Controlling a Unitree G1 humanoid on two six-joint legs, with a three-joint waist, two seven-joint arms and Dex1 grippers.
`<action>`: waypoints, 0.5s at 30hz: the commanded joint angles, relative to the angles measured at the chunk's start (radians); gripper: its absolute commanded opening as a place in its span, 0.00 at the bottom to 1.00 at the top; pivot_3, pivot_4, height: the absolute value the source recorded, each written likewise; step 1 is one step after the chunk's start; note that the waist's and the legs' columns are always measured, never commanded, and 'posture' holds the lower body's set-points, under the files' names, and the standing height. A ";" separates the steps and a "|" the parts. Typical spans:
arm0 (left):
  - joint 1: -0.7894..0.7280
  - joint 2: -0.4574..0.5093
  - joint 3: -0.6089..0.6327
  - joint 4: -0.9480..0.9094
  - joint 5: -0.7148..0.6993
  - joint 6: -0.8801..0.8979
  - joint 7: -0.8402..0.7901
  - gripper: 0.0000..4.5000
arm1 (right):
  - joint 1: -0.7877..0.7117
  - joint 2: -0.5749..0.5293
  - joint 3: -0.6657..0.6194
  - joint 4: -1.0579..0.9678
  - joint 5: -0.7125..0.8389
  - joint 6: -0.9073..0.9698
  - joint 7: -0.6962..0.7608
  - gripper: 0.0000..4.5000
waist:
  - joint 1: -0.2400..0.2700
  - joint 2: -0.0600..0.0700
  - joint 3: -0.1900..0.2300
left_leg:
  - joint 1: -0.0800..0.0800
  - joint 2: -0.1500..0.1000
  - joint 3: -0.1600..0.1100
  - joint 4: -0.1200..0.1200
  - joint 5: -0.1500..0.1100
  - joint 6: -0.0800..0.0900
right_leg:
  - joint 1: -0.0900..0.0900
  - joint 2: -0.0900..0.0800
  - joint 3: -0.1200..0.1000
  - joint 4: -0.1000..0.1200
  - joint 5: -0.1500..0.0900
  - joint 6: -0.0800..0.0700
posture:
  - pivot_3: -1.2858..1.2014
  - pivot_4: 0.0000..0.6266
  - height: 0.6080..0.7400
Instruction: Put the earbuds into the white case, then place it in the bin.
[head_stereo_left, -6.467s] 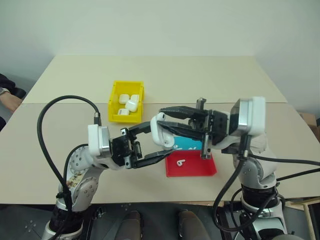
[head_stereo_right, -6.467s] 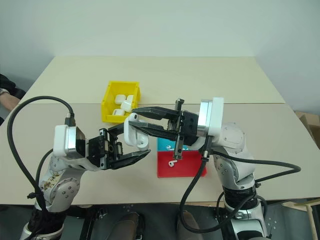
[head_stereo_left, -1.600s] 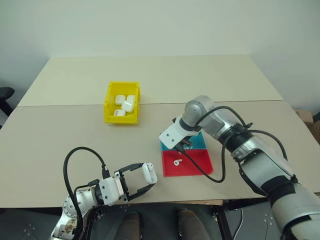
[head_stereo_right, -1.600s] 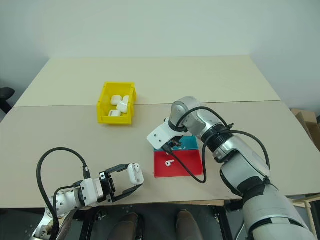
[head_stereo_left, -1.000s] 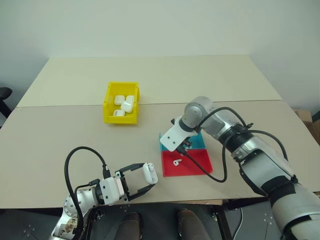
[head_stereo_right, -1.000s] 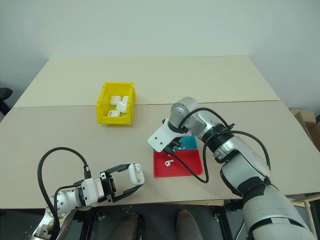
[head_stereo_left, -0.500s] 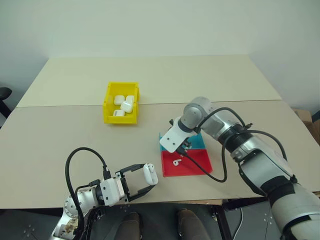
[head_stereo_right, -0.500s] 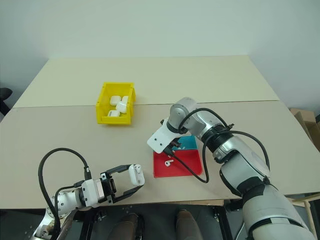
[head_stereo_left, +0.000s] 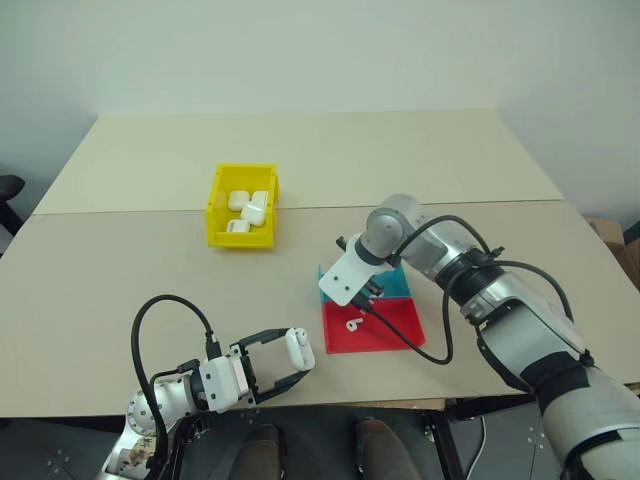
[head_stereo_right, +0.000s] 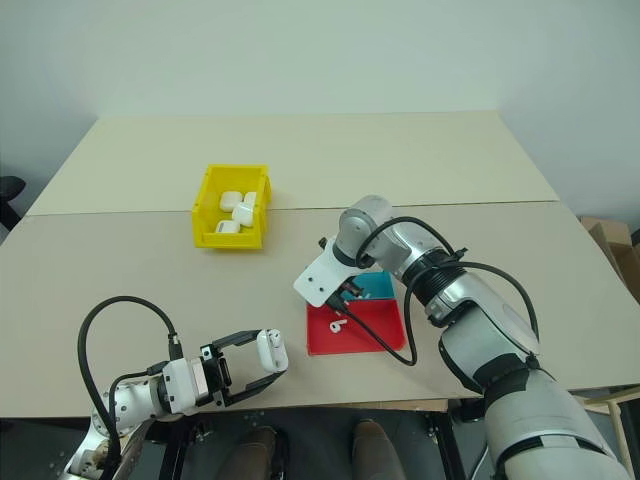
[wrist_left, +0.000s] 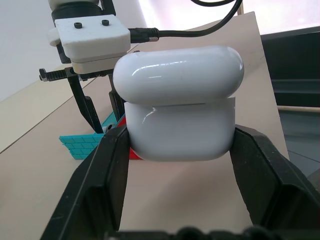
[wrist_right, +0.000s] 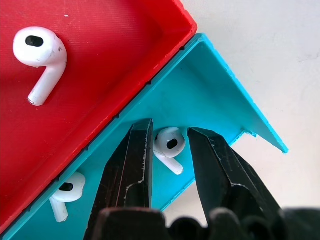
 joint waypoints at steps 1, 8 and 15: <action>0.000 0.006 -0.003 -0.021 -0.002 -0.023 0.005 0.61 | 0.004 -0.031 -0.010 -0.034 0.001 -0.063 0.014 0.34 | 0.000 0.000 0.000 | 0.000 0.000 0.000 0.000 0.000 0.000 | 0.000 0.000 0.000 0.000 0.000 0.000 | 0.52 0.24 1.00; 0.001 0.006 -0.005 -0.020 0.006 -0.022 0.011 0.61 | -0.023 -0.076 -0.033 -0.116 0.088 -0.259 0.053 0.34 | -0.003 0.000 0.000 | -0.001 0.000 0.000 0.000 0.000 0.000 | 0.000 -0.001 0.000 -0.001 0.000 0.000 | 0.52 0.24 1.00; -0.005 0.006 -0.009 -0.013 0.011 -0.023 0.015 0.61 | -0.052 -0.084 -0.023 -0.085 0.075 -0.359 0.015 0.34 | -0.001 0.000 0.000 | 0.000 0.001 0.000 -0.001 0.000 0.000 | 0.000 0.000 0.000 0.001 -0.001 -0.001 | 0.52 0.24 1.00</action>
